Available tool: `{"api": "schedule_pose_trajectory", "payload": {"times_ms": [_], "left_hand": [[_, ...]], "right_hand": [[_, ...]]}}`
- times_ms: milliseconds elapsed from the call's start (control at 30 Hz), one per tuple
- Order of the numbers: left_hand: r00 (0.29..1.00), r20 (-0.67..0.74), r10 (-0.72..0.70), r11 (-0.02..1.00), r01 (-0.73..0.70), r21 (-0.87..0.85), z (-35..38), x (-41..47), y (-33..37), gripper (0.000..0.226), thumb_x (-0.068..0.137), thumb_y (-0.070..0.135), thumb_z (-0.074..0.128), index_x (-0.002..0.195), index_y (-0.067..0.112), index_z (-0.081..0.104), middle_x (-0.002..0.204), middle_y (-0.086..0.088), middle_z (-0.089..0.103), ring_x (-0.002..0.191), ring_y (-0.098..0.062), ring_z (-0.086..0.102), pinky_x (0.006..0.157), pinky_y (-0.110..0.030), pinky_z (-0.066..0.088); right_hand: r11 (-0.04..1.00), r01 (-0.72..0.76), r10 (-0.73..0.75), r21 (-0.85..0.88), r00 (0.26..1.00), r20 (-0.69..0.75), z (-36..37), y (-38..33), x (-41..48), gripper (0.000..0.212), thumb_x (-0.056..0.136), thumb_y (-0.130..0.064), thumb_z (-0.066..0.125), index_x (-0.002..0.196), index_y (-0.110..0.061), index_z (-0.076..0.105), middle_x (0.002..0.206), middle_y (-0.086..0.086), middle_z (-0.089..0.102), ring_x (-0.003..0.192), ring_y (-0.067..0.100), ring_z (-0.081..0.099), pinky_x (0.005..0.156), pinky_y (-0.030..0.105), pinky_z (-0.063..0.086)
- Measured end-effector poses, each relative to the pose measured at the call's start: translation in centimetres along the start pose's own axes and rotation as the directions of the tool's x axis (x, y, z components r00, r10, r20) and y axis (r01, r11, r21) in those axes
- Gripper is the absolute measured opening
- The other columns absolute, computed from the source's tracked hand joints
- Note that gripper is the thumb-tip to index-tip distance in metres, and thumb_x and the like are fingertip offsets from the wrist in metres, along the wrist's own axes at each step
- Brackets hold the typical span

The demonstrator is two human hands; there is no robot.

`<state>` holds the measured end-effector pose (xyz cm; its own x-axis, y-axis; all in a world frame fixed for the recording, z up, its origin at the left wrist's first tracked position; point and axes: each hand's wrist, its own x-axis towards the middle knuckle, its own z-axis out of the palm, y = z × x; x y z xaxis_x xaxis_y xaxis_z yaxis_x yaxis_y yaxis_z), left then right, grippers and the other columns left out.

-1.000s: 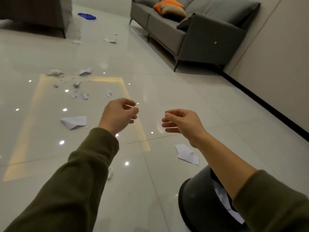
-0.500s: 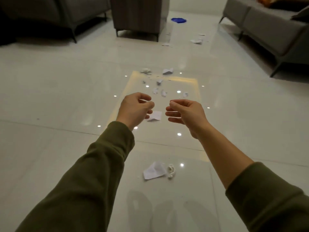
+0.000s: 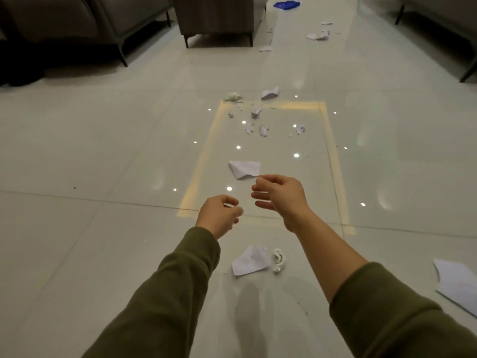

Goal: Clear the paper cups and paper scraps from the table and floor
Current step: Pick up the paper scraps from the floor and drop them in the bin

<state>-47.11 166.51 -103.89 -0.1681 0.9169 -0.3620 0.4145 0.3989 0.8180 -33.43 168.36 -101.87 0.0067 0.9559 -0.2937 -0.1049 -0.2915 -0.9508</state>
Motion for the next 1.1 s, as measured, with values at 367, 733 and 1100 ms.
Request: {"api": "schedule_pose_trajectory", "payload": {"times_ms": [367, 733, 1100], "left_hand": [[0.998, 0.052, -0.047, 0.998, 0.049, -0.029, 5.4, 4.7, -8.8, 0.019, 0.089, 0.018, 0.06, 0.107, 0.019, 0.059, 0.095, 0.0, 0.062, 0.081, -0.012, 0.061, 0.067, -0.021, 0.051], [0.997, 0.06, -0.042, 0.765, -0.006, 0.644, 9.5, 5.0, -15.2, 0.073, 0.073, 0.053, 0.07, 0.131, 0.016, 0.043, 0.127, -0.006, 0.051, 0.113, -0.023, 0.05, 0.095, -0.033, 0.043], [1.0, 0.027, -0.008, 0.961, 0.0, 0.277, 9.8, 4.9, -14.6, 0.021, 0.091, 0.036, 0.053, 0.078, 0.02, 0.056, 0.076, 0.003, 0.058, 0.072, -0.015, 0.058, 0.061, -0.02, 0.042]], "right_hand": [[0.987, -0.159, 0.154, -0.012, 0.972, -0.18, -3.3, 11.5, 1.2, 0.003, 0.088, -0.016, 0.062, 0.088, -0.018, 0.063, 0.084, 0.006, 0.07, 0.075, 0.015, 0.07, 0.06, 0.022, 0.057], [0.961, -0.255, 0.208, -0.104, 0.919, -0.335, -5.9, 16.5, 1.2, 0.005, 0.088, -0.024, 0.06, 0.084, -0.022, 0.063, 0.076, -0.001, 0.069, 0.055, 0.002, 0.065, 0.05, 0.016, 0.052], [0.96, -0.261, 0.22, -0.1, 0.925, -0.309, -6.5, 18.1, 1.5, 0.017, 0.088, -0.027, 0.061, 0.098, -0.014, 0.066, 0.08, -0.002, 0.069, 0.058, 0.0, 0.065, 0.05, 0.014, 0.05]]}}
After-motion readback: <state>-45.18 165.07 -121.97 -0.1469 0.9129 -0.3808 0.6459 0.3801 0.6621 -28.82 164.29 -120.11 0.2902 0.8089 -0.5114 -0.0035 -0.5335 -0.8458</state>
